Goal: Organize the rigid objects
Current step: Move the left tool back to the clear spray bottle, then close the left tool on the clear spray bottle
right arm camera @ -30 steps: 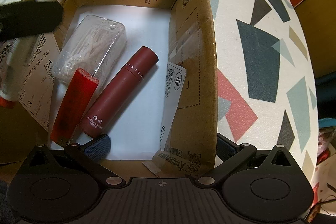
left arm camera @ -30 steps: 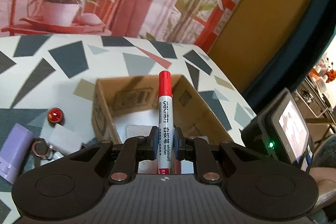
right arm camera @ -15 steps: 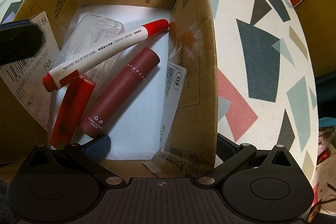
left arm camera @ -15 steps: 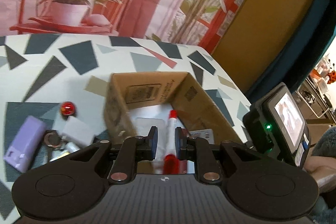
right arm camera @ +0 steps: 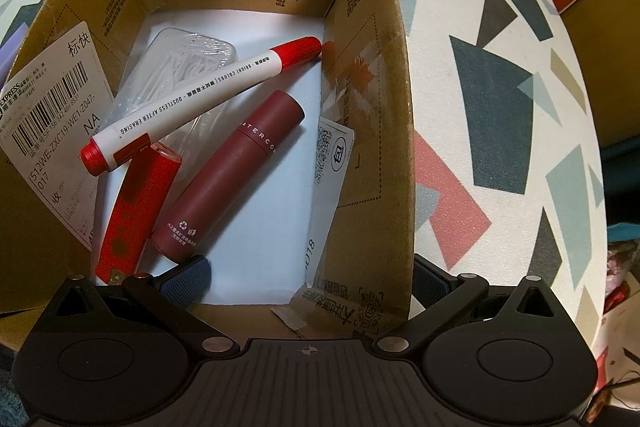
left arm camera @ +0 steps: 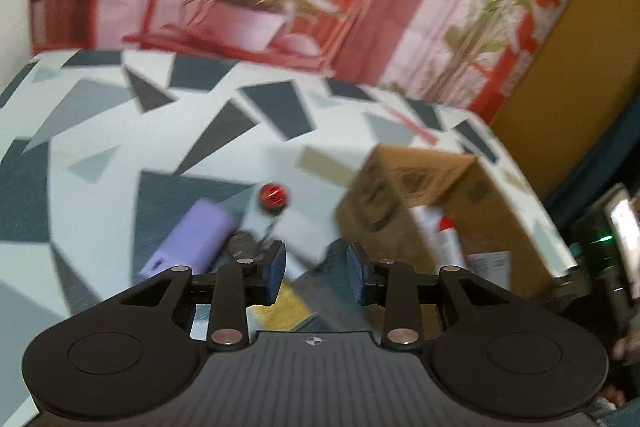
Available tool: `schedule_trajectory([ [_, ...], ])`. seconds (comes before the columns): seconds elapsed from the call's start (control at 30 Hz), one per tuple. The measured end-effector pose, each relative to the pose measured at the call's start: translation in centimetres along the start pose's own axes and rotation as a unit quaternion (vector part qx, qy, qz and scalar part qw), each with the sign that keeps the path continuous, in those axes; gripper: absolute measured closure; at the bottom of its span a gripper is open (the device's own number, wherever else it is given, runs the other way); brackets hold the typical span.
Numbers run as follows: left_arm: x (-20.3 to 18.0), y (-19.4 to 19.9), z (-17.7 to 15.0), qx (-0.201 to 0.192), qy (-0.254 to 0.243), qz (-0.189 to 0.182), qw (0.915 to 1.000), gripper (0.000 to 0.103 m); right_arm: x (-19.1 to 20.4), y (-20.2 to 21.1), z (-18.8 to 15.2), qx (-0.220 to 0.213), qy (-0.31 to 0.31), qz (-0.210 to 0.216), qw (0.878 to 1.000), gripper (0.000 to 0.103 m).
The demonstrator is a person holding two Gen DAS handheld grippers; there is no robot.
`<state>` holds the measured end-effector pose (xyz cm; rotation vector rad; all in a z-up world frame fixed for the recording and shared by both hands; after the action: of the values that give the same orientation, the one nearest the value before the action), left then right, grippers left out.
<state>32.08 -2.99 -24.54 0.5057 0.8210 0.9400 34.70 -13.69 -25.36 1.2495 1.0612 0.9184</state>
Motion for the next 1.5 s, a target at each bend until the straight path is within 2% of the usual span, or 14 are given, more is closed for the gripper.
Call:
schedule_trajectory([
  [0.13,1.0,-1.5,-0.8,0.027,0.016,0.018,0.9994,0.068,0.0,0.0,0.0,0.0,0.0,0.0,1.0,0.0],
  [0.33,-0.5,-4.1,-1.8,0.046,0.009,0.016,0.9988,0.068,0.0,0.0,0.0,0.0,0.0,0.0,1.0,0.0],
  [0.53,-0.8,-6.2,-2.9,0.054,-0.001,0.065,0.9964,0.066,0.2,0.0,0.0,0.0,0.001,0.0,1.0,0.0],
  [0.77,-1.5,-6.3,-3.7,0.053,-0.033,0.073,0.9954,0.061,0.1,0.0,0.1,0.001,0.001,-0.001,1.0,0.0],
  [0.87,-1.6,-6.1,-4.0,0.058,-0.042,0.066,0.9953,0.064,0.1,-0.1,0.0,0.001,0.002,-0.002,1.0,0.0],
  [1.1,-1.5,-5.4,-4.8,0.073,-0.048,0.046,0.9951,0.079,0.2,0.0,0.1,0.001,0.002,-0.002,1.0,0.0],
  [1.5,0.4,-3.3,-4.8,0.069,-0.055,0.057,0.9945,0.085,0.2,-0.1,0.0,0.001,0.002,-0.002,1.0,0.0],
])
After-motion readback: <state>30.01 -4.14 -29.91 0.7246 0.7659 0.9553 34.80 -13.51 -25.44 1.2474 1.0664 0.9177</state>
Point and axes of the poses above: each gripper's, at about its wrist camera, not at the fingertips, and y roughly against the way its jaws point, x to its left, z to its top, the point moved 9 cm from there along -y, roughly the way its jaws point, and after that the axes turned 7 degrees about y, right-handed, at the moved point
